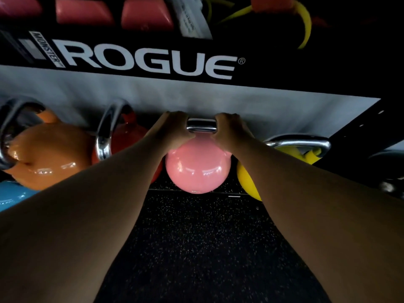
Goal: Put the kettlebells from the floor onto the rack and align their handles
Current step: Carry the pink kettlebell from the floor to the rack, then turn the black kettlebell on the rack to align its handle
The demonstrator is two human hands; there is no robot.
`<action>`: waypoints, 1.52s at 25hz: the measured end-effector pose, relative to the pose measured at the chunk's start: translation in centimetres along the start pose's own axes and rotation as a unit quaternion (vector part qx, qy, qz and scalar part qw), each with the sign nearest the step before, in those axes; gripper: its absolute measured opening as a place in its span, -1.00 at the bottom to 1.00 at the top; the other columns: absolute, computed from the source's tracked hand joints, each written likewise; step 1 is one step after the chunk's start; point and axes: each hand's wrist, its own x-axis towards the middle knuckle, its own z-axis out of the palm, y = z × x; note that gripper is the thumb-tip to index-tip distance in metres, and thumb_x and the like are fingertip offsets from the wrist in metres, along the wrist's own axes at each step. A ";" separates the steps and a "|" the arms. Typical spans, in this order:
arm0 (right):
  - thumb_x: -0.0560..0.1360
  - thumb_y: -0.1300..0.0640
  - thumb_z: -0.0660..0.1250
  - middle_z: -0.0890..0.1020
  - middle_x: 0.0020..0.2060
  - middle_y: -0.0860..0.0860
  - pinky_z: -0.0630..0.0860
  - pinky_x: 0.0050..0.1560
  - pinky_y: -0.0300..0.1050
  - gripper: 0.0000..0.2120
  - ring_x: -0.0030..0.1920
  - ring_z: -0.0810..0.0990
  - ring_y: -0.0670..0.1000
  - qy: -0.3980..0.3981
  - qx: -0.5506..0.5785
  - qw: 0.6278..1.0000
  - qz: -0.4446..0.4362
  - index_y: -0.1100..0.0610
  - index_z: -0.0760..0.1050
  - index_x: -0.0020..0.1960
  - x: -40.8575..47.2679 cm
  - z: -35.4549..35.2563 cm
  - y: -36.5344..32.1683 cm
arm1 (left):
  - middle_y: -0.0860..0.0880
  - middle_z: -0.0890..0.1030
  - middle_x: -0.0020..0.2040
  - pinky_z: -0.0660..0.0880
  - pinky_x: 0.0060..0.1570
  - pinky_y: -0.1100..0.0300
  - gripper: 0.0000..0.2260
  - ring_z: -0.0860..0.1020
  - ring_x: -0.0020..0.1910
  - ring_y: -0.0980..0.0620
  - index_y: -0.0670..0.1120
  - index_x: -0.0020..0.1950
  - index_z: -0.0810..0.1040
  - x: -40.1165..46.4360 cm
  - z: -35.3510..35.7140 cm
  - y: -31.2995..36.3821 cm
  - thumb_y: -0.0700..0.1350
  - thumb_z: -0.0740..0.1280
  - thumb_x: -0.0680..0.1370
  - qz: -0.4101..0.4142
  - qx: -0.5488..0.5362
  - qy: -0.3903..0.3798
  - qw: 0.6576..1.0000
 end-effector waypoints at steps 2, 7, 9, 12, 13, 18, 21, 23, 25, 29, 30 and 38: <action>0.46 0.12 0.36 0.64 0.08 0.23 0.56 0.10 0.06 -0.71 0.15 0.58 0.27 0.007 -0.009 1.000 -0.004 0.13 0.56 0.17 -0.1 0.0 0.1 | -0.21 0.69 -0.04 0.48 -0.13 0.12 -0.70 0.64 -0.03 -0.19 -0.16 0.08 0.62 -0.2 0.1 0.1 -0.04 0.44 0.42 -0.004 0.000 0.003 1.000; 0.51 -0.04 0.36 0.50 0.22 0.21 0.40 0.19 0.13 -0.52 0.27 0.44 0.26 0.003 -0.099 0.995 -0.021 0.13 0.31 0.33 -1.5 -0.8 -0.6 | -0.15 0.64 -0.01 0.57 -0.06 -0.05 -0.67 0.62 -0.04 -0.20 -0.07 0.16 0.44 -1.0 -0.6 0.3 -0.05 0.40 0.44 0.015 -0.010 -0.008 1.000; 0.50 -0.13 0.33 0.48 0.23 0.18 0.37 0.20 0.13 -0.50 0.27 0.43 0.24 -0.001 -0.106 0.993 -0.055 0.09 0.30 0.32 -2.6 -1.8 0.1 | -0.12 0.57 0.17 0.54 0.03 -0.06 -0.54 0.57 0.11 -0.17 -0.03 0.30 0.37 -1.7 -1.1 1.1 -0.07 0.41 0.44 0.067 0.035 -0.022 0.997; 0.51 -0.11 0.28 0.46 0.23 0.17 0.36 0.19 0.09 -0.51 0.26 0.41 0.22 0.027 -0.116 0.988 -0.102 0.10 0.32 0.35 -4.9 -3.5 2.9 | -0.10 0.46 0.28 0.44 0.17 -0.06 -0.41 0.46 0.26 -0.13 -0.04 0.41 0.31 -2.7 -1.3 3.8 -0.09 0.43 0.42 0.138 0.083 -0.024 0.987; 0.51 -0.10 0.27 0.47 0.21 0.18 0.38 0.16 0.09 -0.53 0.23 0.42 0.23 0.045 -0.115 0.986 -0.115 0.12 0.34 0.33 -5.6 -3.9 3.8 | -0.09 0.45 0.30 0.39 0.20 -0.05 -0.41 0.43 0.28 -0.13 -0.04 0.42 0.32 -2.9 -1.1 4.7 -0.09 0.42 0.42 0.150 0.089 -0.012 0.985; 0.46 0.03 0.34 0.52 0.07 0.22 0.53 -0.06 0.18 -0.68 0.06 0.50 0.29 0.112 -0.117 0.975 -0.154 0.16 0.47 0.15 -11.4 -7.0 11.3 | -0.11 0.49 0.27 0.40 0.21 -0.06 -0.50 0.43 0.27 -0.18 -0.07 0.35 0.43 -4.9 1.1 11.9 -0.10 0.34 0.40 0.226 0.111 0.024 0.967; 0.44 0.01 0.34 0.56 0.13 0.20 0.52 0.02 0.17 -0.62 0.12 0.52 0.29 0.102 -0.162 0.969 -0.156 0.14 0.48 0.20 -15.6 -8.6 16.9 | -0.13 0.59 0.19 0.49 0.09 -0.01 -0.56 0.54 0.14 -0.20 -0.08 0.25 0.53 -6.9 3.7 17.7 -0.14 0.34 0.36 0.291 0.164 0.032 0.942; 0.45 0.01 0.34 0.56 0.15 0.19 0.51 0.05 0.16 -0.62 0.16 0.51 0.28 0.093 -0.174 0.970 -0.139 0.13 0.48 0.22 -18.2 -10.3 20.9 | -0.13 0.63 0.17 0.51 0.10 -0.02 -0.59 0.58 0.13 -0.20 -0.09 0.20 0.58 -7.9 5.4 21.9 -0.15 0.39 0.34 0.317 0.182 0.031 0.930; 0.47 0.00 0.33 0.54 0.13 0.17 0.48 0.05 0.13 -0.63 0.17 0.50 0.27 0.089 -0.174 0.975 -0.110 0.11 0.48 0.23 -21.0 -12.5 25.5 | -0.11 0.63 0.18 0.53 0.11 -0.05 -0.60 0.58 0.16 -0.19 -0.06 0.20 0.58 -8.4 6.9 26.7 -0.13 0.38 0.35 0.321 0.178 0.011 0.930; 0.52 -0.01 0.26 0.52 0.18 0.16 0.44 0.13 0.14 -0.64 0.22 0.47 0.25 0.076 -0.198 0.975 -0.073 0.10 0.45 0.26 -25.1 -17.4 35.0 | -0.03 0.63 0.08 0.56 -0.02 -0.01 -0.66 0.61 0.06 -0.15 0.00 0.13 0.56 -8.7 9.2 35.1 -0.11 0.38 0.36 0.310 0.168 0.010 0.936; 0.52 -0.01 0.25 0.52 0.19 0.17 0.44 0.15 0.15 -0.64 0.22 0.47 0.26 0.074 -0.202 0.974 -0.066 0.10 0.45 0.26 -25.6 -18.3 36.9 | -0.01 0.63 0.05 0.56 -0.04 0.01 -0.69 0.60 0.05 -0.14 0.01 0.11 0.56 -8.5 9.8 36.6 -0.11 0.35 0.36 0.311 0.161 0.007 0.937; 0.56 -0.04 0.20 0.47 0.27 0.15 0.39 0.20 0.16 -0.63 0.28 0.41 0.22 0.083 -0.227 0.970 -0.011 0.10 0.41 0.30 -24.1 -22.5 50.3 | -0.05 0.53 0.04 0.54 -0.06 -0.01 -0.80 0.54 0.04 -0.12 -0.05 0.07 0.51 -3.1 16.0 48.1 -0.05 0.22 0.49 0.355 0.163 0.004 0.921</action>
